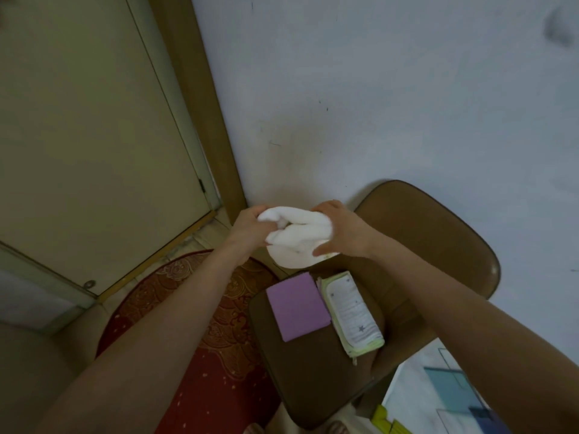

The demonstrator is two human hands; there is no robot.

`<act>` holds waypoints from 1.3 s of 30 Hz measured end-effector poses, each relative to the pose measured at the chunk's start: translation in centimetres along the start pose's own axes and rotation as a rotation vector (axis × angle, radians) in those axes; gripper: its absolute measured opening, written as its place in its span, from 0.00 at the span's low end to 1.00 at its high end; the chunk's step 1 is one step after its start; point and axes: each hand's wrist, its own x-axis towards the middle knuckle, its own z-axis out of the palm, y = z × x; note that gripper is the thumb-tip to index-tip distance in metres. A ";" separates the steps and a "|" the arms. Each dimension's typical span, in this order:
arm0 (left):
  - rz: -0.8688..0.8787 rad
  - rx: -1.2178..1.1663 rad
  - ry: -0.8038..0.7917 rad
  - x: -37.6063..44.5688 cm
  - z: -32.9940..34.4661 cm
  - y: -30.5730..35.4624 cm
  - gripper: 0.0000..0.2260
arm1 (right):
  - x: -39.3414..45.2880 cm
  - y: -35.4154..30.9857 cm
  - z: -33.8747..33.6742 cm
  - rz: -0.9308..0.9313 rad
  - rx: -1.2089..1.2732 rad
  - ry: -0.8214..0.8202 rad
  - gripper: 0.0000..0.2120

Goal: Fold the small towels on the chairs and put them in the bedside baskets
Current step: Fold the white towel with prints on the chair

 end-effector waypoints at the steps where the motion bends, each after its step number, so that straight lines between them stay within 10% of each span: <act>1: 0.004 0.007 -0.018 -0.1 0.1 0.1 0.13 | 0.1 0.1 0.4 0.008 -0.058 0.102 0.25; 14: -0.032 -0.127 0.225 -0.5 1.8 1.1 0.12 | 0.3 1.2 1.2 0.161 -0.179 0.199 0.10; 20: 0.109 0.005 -0.157 -1.2 1.0 -1.7 0.11 | -0.6 4.4 1.8 0.230 0.390 0.201 0.09; 23: 0.180 0.177 -0.085 -1.0 1.7 -3.4 0.19 | -0.9 5.0 3.0 0.309 0.574 0.205 0.10; 30: 0.098 0.230 0.283 0.3 3.3 -10.0 0.17 | -0.5 6.1 11.0 0.488 0.888 0.198 0.17; 39: -0.286 -0.059 0.070 1.9 7.5 -26.1 0.18 | 0.0 14.1 26.1 0.685 0.856 0.275 0.32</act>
